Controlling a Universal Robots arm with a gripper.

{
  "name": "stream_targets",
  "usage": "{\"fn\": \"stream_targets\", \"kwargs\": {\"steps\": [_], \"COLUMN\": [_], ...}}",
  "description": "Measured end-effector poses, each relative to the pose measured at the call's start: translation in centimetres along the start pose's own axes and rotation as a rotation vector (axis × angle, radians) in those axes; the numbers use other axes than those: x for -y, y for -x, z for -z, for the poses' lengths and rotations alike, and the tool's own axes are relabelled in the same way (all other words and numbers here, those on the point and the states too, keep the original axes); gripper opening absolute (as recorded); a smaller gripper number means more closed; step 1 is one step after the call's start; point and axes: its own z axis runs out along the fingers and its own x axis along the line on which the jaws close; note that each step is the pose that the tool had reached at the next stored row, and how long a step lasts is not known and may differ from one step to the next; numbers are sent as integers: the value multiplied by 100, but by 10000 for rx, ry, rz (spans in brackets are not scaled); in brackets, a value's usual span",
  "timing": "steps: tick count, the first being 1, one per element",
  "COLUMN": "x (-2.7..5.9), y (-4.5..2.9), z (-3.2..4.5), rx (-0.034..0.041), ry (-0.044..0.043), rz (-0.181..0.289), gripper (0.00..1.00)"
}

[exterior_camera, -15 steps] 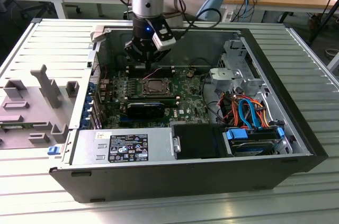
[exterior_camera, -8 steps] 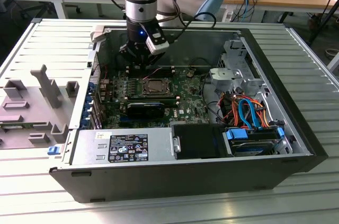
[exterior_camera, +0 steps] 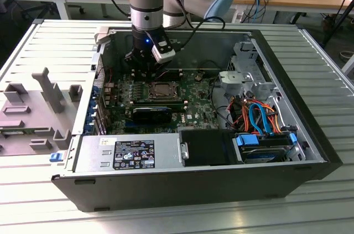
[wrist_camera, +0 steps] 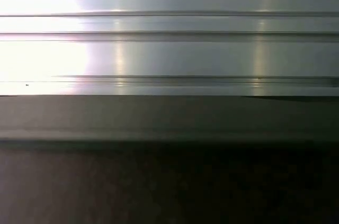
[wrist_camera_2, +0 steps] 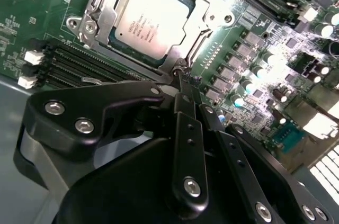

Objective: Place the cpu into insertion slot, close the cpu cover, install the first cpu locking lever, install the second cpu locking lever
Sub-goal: 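Install the first cpu locking lever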

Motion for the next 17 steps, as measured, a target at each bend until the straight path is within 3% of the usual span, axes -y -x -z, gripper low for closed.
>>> {"fn": "stream_targets", "kwargs": {"steps": [7,15,17], "x": [-7,-6,-4], "y": [-1,6,10], "z": [-112,-78,-28], "rx": [-4,9,22], "ry": [-7,3,13], "rz": [42,87,90], "gripper": [11,11,11]}}
